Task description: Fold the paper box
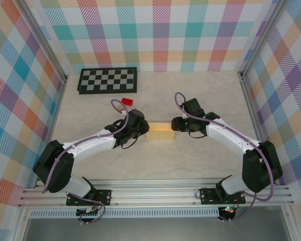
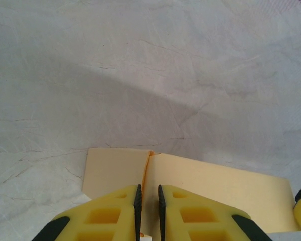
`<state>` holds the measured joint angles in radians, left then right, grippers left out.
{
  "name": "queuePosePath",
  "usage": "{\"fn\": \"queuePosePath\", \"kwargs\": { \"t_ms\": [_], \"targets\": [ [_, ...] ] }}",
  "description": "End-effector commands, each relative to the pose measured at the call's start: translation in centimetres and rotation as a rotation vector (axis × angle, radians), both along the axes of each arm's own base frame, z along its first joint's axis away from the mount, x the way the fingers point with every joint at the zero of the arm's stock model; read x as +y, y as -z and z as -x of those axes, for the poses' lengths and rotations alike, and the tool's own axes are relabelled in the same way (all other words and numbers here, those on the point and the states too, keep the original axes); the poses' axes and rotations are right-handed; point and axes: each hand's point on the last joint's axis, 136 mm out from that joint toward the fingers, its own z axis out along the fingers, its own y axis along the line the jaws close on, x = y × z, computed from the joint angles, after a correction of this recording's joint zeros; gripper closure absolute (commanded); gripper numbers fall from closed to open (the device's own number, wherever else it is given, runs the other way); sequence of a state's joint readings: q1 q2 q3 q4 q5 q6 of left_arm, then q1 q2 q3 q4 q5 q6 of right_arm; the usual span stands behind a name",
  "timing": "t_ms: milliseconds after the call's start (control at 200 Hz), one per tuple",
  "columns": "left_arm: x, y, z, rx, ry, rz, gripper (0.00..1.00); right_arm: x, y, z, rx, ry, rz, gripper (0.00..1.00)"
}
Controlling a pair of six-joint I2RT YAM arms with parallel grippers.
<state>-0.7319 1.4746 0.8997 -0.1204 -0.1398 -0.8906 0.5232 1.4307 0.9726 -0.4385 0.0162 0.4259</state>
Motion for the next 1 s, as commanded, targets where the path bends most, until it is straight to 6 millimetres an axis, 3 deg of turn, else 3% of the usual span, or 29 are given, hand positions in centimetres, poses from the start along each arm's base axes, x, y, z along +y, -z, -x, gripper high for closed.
{"fn": "queuePosePath", "kwargs": {
  "t_ms": [0,130,500,625,860,995],
  "targets": [
    [2.3,5.3,2.9,0.153,0.010,-0.147,0.82,-0.7,2.5,1.6,0.059,0.015,0.004,0.49],
    [2.3,6.1,3.2,0.171,0.016,-0.152,0.85,-1.4,4.4,2.5,0.059,0.026,0.009,0.49],
    [3.3,8.3,4.3,0.163,0.048,-0.174,0.87,-2.0,6.7,3.8,-0.079,-0.028,-0.038,0.53],
    [2.9,7.5,4.4,0.146,0.056,-0.131,0.87,-1.6,5.3,4.5,-0.118,-0.048,-0.100,0.59],
    [3.5,3.0,5.1,0.060,0.039,-0.081,0.87,-1.4,0.7,6.2,-0.163,-0.066,-0.173,0.59],
    [4.3,2.9,6.6,0.066,0.038,-0.086,0.86,-1.7,0.4,7.6,-0.122,-0.078,-0.154,0.58]
  ]
}}
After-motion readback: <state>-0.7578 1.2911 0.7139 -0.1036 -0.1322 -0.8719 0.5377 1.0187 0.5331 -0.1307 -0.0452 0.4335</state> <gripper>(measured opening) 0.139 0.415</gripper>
